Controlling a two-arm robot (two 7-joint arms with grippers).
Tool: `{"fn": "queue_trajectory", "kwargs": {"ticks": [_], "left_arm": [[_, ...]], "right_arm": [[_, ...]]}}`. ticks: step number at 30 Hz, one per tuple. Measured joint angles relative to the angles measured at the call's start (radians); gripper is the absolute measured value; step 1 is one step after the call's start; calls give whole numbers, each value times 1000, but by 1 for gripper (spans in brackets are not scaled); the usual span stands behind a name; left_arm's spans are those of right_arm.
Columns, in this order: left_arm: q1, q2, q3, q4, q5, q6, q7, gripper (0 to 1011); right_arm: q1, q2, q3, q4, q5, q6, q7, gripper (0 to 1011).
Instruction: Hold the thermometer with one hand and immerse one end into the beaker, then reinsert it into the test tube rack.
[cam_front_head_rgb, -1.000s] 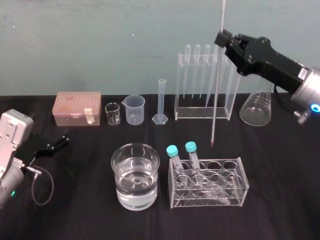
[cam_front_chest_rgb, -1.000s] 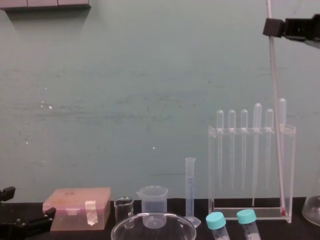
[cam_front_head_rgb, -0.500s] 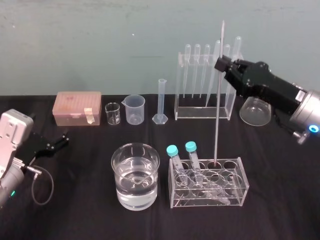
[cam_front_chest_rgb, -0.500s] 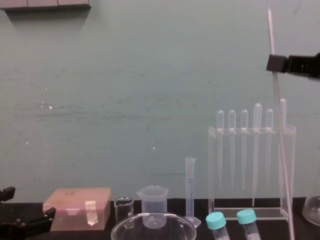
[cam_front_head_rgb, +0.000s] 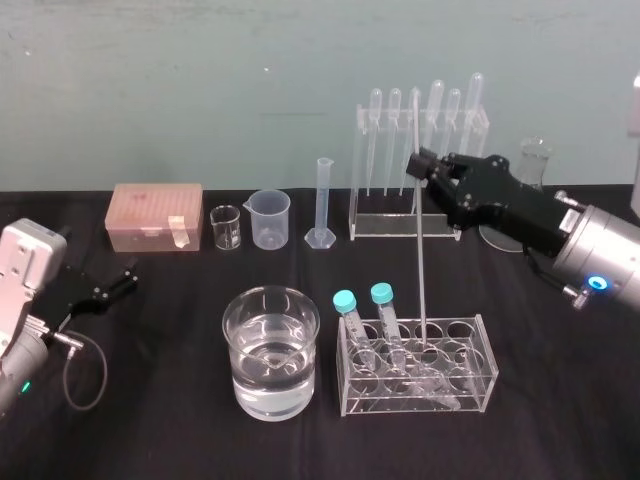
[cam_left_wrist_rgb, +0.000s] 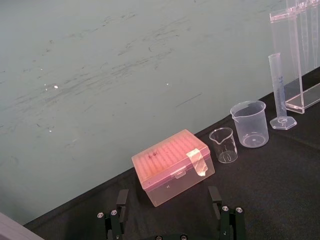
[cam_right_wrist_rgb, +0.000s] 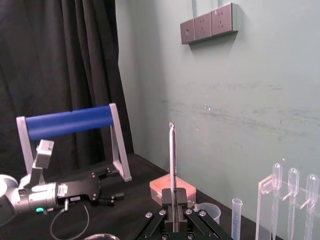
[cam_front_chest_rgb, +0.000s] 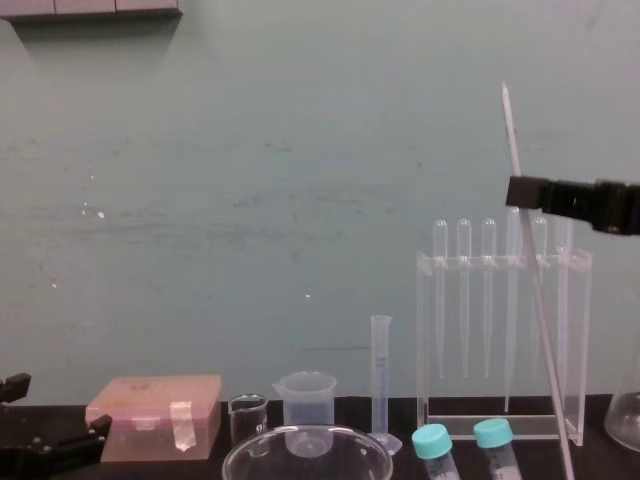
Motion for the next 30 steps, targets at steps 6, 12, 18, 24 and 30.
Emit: {"fn": "queue_trajectory", "kwargs": {"ticks": [6, 12, 18, 24, 30], "left_arm": [[0, 0, 0, 0, 0, 0, 0, 1008], [0, 0, 0, 0, 0, 0, 0, 1008], [0, 0, 0, 0, 0, 0, 0, 1008], [0, 0, 0, 0, 0, 0, 0, 1008], [0, 0, 0, 0, 0, 0, 0, 1008]], "right_arm": [[-1, -11, -12, 16, -36, -2, 4, 53], [1, -17, -25, 33, -80, -2, 13, 53], [3, -22, -29, 44, -110, -1, 24, 53], [3, -28, -29, 49, -125, 4, 28, 53], [3, -32, -27, 51, -130, 8, 28, 53]]}}
